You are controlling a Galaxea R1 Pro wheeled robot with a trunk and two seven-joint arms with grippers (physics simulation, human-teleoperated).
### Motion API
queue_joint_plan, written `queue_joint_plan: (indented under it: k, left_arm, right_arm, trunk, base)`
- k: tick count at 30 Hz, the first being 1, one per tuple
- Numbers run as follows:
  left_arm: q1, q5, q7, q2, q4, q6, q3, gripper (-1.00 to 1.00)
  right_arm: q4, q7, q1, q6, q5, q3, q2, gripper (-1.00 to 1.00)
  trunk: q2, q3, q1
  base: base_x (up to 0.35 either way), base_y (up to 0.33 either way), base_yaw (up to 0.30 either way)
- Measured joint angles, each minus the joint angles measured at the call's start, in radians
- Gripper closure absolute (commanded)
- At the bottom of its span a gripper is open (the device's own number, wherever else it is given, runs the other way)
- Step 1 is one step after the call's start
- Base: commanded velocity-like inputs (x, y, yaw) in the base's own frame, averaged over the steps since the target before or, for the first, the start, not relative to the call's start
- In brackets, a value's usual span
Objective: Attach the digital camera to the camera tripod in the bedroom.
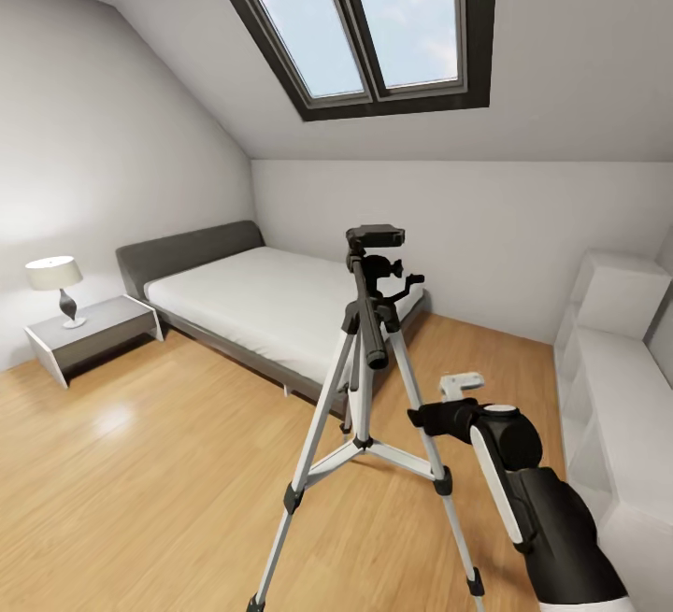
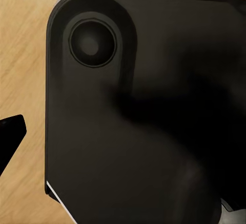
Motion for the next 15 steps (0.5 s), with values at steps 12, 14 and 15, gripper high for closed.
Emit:
queue_joint_plan:
  k: [12, 14, 15]
  left_arm:
    - [0.000, 0.000, 0.000, 0.000, 0.000, 0.000, 0.000, -1.00]
    - [0.000, 0.000, 0.000, 0.000, 0.000, 0.000, 0.000, -1.00]
    - [0.000, 0.000, 0.000, 0.000, 0.000, 0.000, 0.000, -1.00]
  right_arm:
    - [0.000, 0.000, -0.054, 0.000, -0.001, 0.003, 0.018, -1.00]
    - [0.000, 0.000, -0.055, 0.000, -0.002, 0.004, 0.023, -1.00]
    - [0.000, 0.000, -0.055, 0.000, -0.002, 0.004, 0.024, -1.00]
  trunk:
    - [0.000, 0.000, 0.000]
    - [0.000, 0.000, 0.000]
    - [0.000, 0.000, 0.000]
  base:
    - [0.000, 0.000, 0.000]
    - [0.000, 0.000, 0.000]
    - [0.000, 0.000, 0.000]
